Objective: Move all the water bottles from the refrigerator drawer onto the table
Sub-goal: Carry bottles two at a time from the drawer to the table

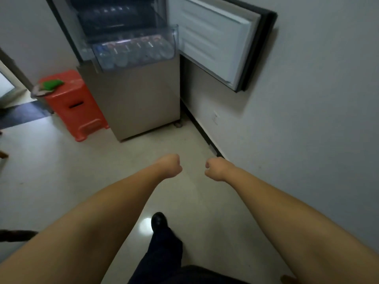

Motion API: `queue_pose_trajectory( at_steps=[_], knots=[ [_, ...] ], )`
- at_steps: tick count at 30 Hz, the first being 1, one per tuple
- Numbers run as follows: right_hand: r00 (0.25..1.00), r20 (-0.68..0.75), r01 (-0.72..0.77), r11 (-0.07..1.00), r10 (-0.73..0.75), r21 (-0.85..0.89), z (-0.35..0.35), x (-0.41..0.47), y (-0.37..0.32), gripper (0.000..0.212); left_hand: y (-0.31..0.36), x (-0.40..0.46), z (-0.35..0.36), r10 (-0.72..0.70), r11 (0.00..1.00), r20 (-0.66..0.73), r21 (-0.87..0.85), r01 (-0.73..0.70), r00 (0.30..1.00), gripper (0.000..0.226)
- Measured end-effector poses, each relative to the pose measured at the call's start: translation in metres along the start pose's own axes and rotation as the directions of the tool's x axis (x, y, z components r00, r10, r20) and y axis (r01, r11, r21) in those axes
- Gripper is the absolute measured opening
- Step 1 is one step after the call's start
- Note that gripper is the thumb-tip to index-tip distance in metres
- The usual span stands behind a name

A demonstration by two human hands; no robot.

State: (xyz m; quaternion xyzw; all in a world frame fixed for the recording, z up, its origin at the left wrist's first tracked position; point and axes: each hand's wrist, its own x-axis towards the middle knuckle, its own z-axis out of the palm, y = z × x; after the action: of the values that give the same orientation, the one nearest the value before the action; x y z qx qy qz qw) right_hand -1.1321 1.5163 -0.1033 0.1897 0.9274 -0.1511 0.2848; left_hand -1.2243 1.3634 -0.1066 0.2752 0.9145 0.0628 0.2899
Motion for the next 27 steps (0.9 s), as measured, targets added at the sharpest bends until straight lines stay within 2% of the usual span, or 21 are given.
queue_pose_trajectory(
  at_steps=[9, 16, 22, 27],
  knots=[
    [0.997, -0.07, 0.034, 0.999, -0.032, 0.038, -0.117, 0.13, -0.093, 0.04, -0.088, 0.105, -0.137, -0.029, 0.999, -0.088, -0.046, 0.025, 0.996, 0.029],
    [0.987, -0.12, 0.121, 0.989, -0.109, 0.089, -0.177, 0.198, -0.151, 0.034, -0.144, 0.165, -0.194, -0.08, 0.992, -0.122, -0.107, 0.067, 0.989, 0.023],
    [0.958, -0.23, 0.206, 0.969, -0.172, 0.136, -0.238, 0.273, -0.166, 0.021, -0.146, 0.226, -0.242, -0.072, 0.987, -0.198, -0.153, 0.041, 0.978, 0.025],
    [0.92, -0.313, 0.29, 0.946, -0.235, 0.142, -0.308, 0.34, -0.174, 0.025, -0.137, 0.29, -0.306, -0.055, 0.979, -0.293, -0.204, -0.006, 0.954, 0.026]
  ],
)
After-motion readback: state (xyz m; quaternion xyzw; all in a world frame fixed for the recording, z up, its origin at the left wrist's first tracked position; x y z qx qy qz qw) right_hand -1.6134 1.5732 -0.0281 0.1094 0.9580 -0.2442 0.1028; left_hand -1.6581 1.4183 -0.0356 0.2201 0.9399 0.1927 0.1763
